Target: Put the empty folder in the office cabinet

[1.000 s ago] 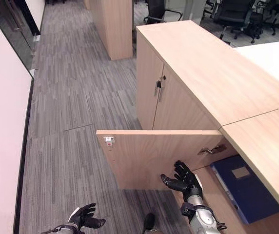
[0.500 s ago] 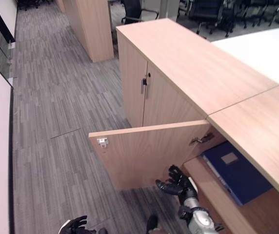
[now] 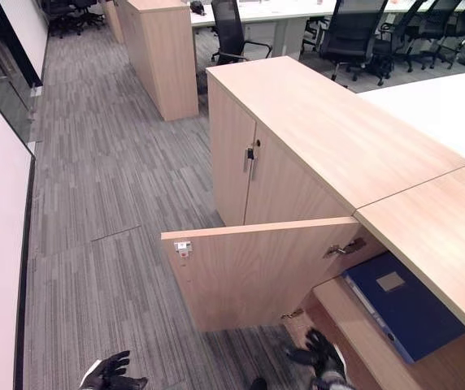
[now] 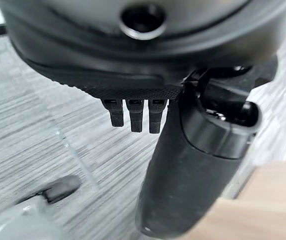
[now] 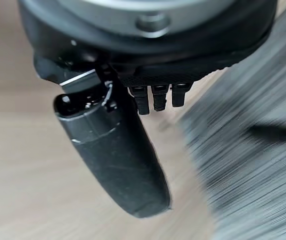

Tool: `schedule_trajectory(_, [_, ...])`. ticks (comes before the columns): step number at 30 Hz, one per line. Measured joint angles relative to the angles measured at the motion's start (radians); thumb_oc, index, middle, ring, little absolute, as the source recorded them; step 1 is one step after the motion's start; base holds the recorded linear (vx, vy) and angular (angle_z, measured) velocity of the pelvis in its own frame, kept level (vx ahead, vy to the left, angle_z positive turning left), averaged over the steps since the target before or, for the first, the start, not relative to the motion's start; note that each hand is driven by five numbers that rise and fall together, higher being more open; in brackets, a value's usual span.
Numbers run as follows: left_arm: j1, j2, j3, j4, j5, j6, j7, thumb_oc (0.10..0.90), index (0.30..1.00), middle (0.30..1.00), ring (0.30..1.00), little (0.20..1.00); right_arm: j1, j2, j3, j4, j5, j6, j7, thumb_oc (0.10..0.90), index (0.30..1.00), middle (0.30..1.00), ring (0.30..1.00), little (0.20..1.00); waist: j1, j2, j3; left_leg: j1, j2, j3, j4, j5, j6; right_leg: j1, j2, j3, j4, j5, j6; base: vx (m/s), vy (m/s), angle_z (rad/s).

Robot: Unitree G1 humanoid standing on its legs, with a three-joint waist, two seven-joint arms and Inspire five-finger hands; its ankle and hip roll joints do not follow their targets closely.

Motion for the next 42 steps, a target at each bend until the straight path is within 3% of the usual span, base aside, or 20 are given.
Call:
schedule_trajectory(5, [0.014, 0.014, -0.001, -0.186, -0.061, -0.012, -0.004, 0.800, 0.900, 0.900, 0.900, 0.900, 0.057, 0.051, -0.008, 0.103, -0.056, 0.026, 0.000, 0.800, 0.900, 0.900, 0.900, 0.900, -0.004, -0.014, -0.001, -0.011, -0.007, -0.002, 0.000, -0.001, 0.005, -0.009, -0.010, 0.002, 0.000, 0.007, 0.009, 0.00, 0.013, 0.00])
schedule_trajectory(11, [-0.039, 0.015, 0.005, -0.220, -0.113, -0.019, -0.002, 0.800, 0.900, 0.900, 0.900, 0.900, 0.027, 0.071, -0.010, 0.234, -0.080, 0.036, 0.008, 0.800, 0.900, 0.900, 0.900, 0.900, -0.023, -0.034, -0.013, 0.003, -0.011, 0.006, 0.000, 0.004, 0.009, -0.007, -0.011, 0.011, 0.000, 0.010, 0.009, 0.02, 0.034, -0.04])
schedule_trajectory(22, [-0.128, 0.056, 0.034, -0.249, -0.146, -0.020, 0.011, 0.800, 0.900, 0.900, 0.900, 0.900, 0.002, 0.049, -0.017, 0.235, -0.109, 0.044, 0.018, 0.800, 0.900, 0.900, 0.900, 0.900, -0.032, -0.016, -0.022, 0.024, -0.017, 0.043, 0.000, 0.002, 0.012, -0.005, -0.011, 0.038, 0.000, 0.019, 0.009, 0.02, 0.024, -0.09])
schedule_trajectory(26, [-0.157, 0.089, 0.031, -0.255, -0.146, -0.019, 0.014, 0.800, 0.900, 0.900, 0.900, 0.900, -0.010, 0.046, -0.017, 0.232, -0.109, 0.044, 0.026, 0.800, 0.900, 0.900, 0.900, 0.900, -0.053, -0.016, -0.023, 0.033, -0.019, 0.055, 0.000, 0.000, 0.014, -0.004, -0.014, 0.049, -0.001, 0.024, 0.009, 0.01, 0.013, -0.08])
schedule_trajectory(35, [-0.261, 0.119, -0.053, -0.279, -0.142, -0.017, -0.008, 0.800, 0.900, 0.900, 0.900, 0.900, -0.003, 0.046, -0.016, 0.232, -0.109, 0.055, 0.044, 0.800, 0.900, 0.900, 0.900, 0.900, -0.069, -0.029, -0.025, 0.038, -0.026, 0.061, 0.000, -0.001, 0.015, -0.007, -0.018, 0.061, 0.000, 0.030, 0.015, 0.00, 0.027, -0.04])
schedule_trajectory(42, [-0.293, 0.130, -0.175, -0.433, -0.143, -0.005, -0.073, 0.800, 0.900, 0.900, 0.900, 0.900, -0.003, 0.046, -0.019, 0.233, -0.109, 0.070, 0.046, 0.800, 0.900, 0.900, 0.900, 0.900, -0.088, -0.052, -0.025, 0.039, -0.037, 0.078, 0.000, -0.003, 0.021, -0.009, -0.025, 0.066, 0.000, 0.035, 0.019, -0.02, 0.055, -0.03])
